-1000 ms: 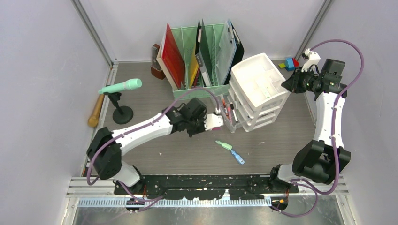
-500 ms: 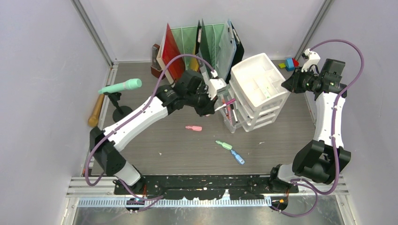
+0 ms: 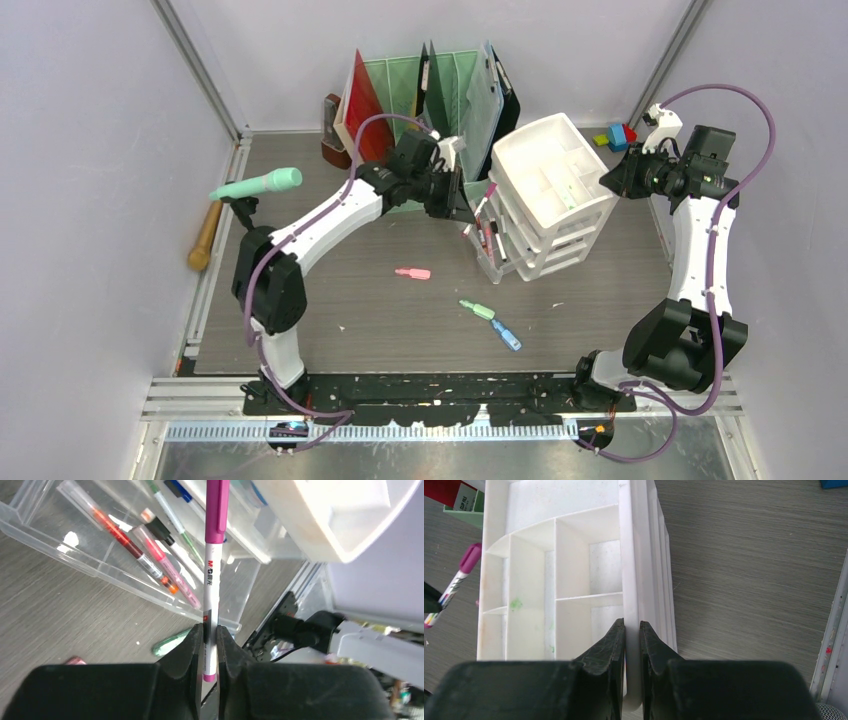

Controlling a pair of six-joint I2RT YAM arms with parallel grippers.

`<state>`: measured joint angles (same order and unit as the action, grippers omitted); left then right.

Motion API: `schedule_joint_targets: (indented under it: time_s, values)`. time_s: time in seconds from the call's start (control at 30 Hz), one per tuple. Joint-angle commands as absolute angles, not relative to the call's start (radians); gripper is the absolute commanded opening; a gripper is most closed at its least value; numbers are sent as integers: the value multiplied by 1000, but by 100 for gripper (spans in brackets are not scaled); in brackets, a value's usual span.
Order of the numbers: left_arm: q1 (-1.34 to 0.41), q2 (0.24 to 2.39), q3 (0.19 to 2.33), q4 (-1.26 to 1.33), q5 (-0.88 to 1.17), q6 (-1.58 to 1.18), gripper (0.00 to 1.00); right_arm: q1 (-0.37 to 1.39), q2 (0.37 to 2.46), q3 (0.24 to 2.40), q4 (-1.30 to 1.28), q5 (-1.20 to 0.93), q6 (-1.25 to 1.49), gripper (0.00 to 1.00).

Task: Organize the desk
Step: Place the stationery in the drawer.

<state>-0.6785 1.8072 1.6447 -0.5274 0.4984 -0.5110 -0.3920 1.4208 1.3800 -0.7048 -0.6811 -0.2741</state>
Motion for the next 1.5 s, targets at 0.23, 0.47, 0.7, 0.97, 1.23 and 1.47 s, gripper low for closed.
schedule_joint_targets:
  time_s: [0.23,0.47,0.7,0.97,1.23,1.47]
  values:
    - [-648,1937,1729,-433,552,-892,8,-362,1525,1302,-821,-534,-256,1]
    - [-654,1991,1785,-409,563,-926,35,-363,1525,1302,-824,-535,-256,1]
    - [-652,1991,1810,-434,573,-858,57,-363,1523,1304,-824,-535,-255,1]
    - [-653,1895,1781,-527,530,-589,58,-363,1525,1305,-825,-537,-258,1]
    - [-642,1764,1541,-472,443,-485,61,-362,1522,1308,-826,-545,-254,1]
    - [-631,1848,1486,-356,535,-631,63,-362,1519,1309,-828,-542,-253,1]
